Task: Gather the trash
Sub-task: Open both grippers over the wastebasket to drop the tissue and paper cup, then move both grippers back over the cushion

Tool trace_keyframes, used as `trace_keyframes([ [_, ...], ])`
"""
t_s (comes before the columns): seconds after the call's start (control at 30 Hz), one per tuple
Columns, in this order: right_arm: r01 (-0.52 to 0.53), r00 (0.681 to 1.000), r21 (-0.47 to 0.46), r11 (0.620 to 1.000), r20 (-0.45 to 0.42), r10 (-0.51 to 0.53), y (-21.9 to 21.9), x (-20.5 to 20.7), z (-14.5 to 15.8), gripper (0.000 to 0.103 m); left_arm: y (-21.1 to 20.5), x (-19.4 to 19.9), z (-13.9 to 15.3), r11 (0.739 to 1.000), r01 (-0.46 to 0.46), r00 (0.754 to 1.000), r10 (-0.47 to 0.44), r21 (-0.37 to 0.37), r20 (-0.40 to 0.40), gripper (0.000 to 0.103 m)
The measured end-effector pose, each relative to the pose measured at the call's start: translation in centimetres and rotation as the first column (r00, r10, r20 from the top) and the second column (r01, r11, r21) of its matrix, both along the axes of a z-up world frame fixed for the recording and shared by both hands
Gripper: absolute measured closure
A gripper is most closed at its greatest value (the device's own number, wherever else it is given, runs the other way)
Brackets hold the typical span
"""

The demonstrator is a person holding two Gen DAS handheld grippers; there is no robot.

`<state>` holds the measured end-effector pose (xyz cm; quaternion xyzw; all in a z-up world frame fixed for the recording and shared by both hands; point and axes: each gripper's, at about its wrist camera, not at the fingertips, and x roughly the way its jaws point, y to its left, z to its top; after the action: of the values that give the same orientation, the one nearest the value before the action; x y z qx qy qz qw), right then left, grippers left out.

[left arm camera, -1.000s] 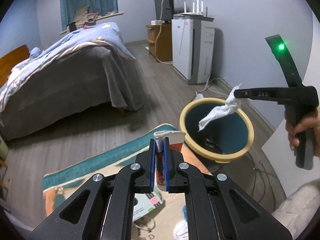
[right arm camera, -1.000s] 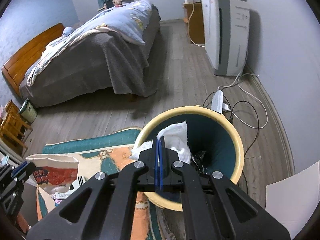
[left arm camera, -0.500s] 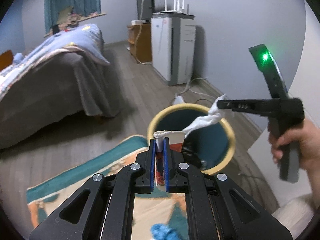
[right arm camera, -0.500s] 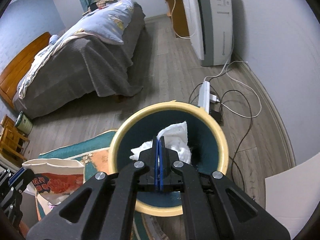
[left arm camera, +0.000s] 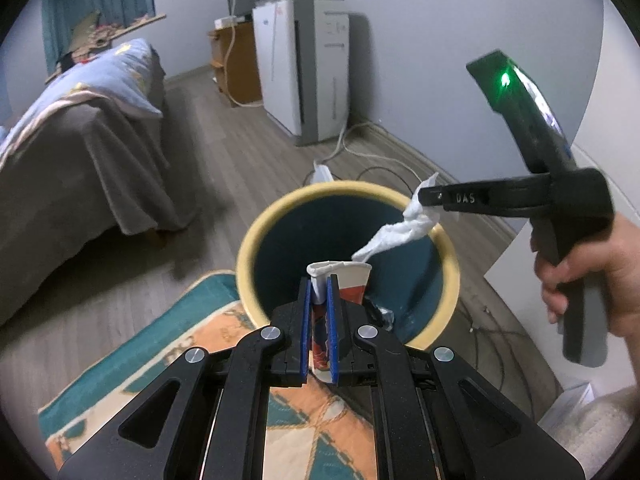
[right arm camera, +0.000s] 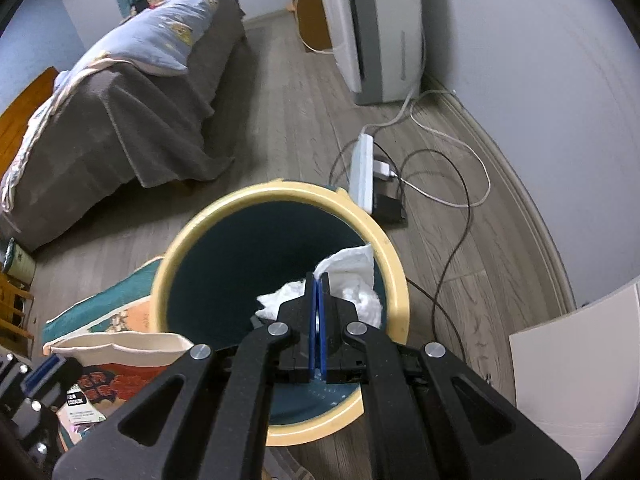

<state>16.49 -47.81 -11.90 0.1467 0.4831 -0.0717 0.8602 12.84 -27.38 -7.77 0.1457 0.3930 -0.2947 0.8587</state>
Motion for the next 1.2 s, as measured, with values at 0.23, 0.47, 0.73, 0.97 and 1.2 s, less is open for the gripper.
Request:
trace_keyframes([
  [0.23,-0.019,1.0,-0.014,1.0,-0.021,0.018,0.6,0.6,-0.7,0.103,-1.6,2.6,-2.8,1.0,-0.012,0.999,0.012,0.004,-0.038,0.095],
  [0.47,-0.032,0.999,-0.028,0.999,-0.011,0.032,1.2,0.8,-0.8,0.103,-2.0,4.0,-4.0,0.999,-0.028,0.999,0.029,0.019,-0.037,0.095],
  [0.73,-0.033,0.999,-0.033,0.999,-0.025,0.032,1.4,1.0,-0.9,0.1,-1.4,4.1,-4.0,0.998,-0.057,0.998,0.057,0.011,-0.026,0.062],
  [0.97,-0.001,1.0,-0.016,1.0,0.01,0.001,1.2,0.6,0.5,0.057,0.3,2.7,-2.4,0.994,-0.11,0.993,0.11,0.006,0.043,0.014],
  [1.2,0.017,0.998,-0.045,0.999,0.062,-0.014,1.9,-0.4,3.5,0.006,2.9,0.6,0.3,0.986,-0.163,0.981,0.16,0.025,0.109,0.007],
])
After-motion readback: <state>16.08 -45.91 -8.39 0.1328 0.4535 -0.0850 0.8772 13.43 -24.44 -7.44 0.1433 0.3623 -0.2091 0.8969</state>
